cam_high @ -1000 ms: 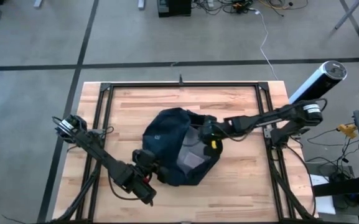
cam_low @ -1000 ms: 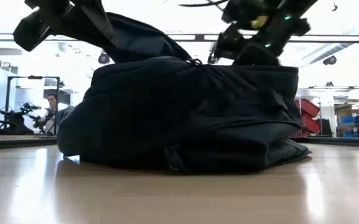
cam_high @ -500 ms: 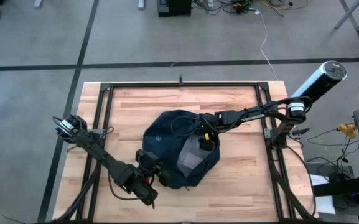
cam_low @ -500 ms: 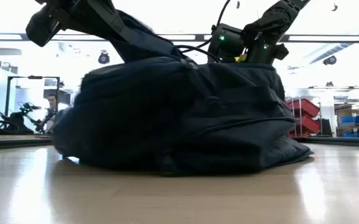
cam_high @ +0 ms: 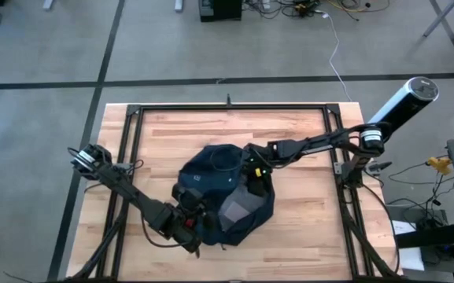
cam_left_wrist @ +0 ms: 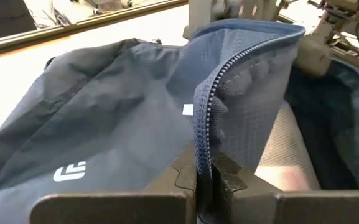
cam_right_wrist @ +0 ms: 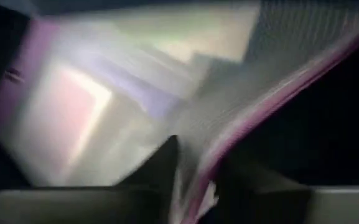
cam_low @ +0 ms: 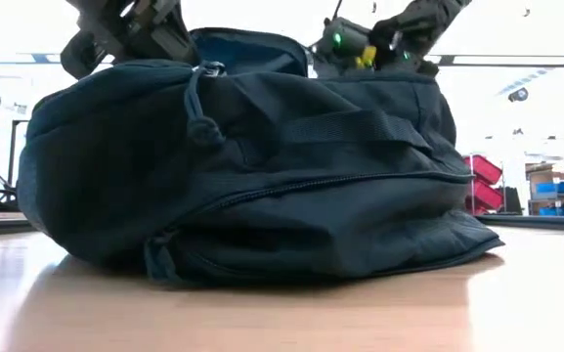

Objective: Unpack backpack
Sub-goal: Remove the transparent zip bag from the backpack

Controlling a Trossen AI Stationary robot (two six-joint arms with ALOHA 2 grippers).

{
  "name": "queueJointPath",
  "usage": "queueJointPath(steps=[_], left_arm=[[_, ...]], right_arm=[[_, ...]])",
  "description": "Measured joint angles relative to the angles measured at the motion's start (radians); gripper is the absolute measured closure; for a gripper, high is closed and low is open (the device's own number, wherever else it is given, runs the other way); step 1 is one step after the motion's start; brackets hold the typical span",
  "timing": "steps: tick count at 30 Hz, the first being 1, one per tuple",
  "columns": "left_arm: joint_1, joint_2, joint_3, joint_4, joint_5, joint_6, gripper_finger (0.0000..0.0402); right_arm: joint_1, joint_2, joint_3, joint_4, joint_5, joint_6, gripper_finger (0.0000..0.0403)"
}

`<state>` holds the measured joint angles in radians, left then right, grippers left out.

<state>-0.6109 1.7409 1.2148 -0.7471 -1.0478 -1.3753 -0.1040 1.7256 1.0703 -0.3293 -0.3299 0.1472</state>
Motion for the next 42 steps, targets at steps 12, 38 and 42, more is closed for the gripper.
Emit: queueJointPath(steps=[12, 38, 42], left_arm=[[0.079, -0.018, 0.0, -0.046, -0.011, 0.066, 0.0402], [0.239, -0.058, -0.109, -0.159, 0.075, 0.181, 0.0401], [0.251, -0.064, -0.139, -0.187, 0.11, 0.179, 0.0401]], right_arm=[[0.027, -0.146, 0.281, -0.191, -0.01, -0.067, 0.0402], [0.021, -0.644, 0.433, -0.712, 0.453, 0.088, 0.0403], [0.021, -0.656, 0.433, -0.703, 0.417, 0.077, 0.0403]])
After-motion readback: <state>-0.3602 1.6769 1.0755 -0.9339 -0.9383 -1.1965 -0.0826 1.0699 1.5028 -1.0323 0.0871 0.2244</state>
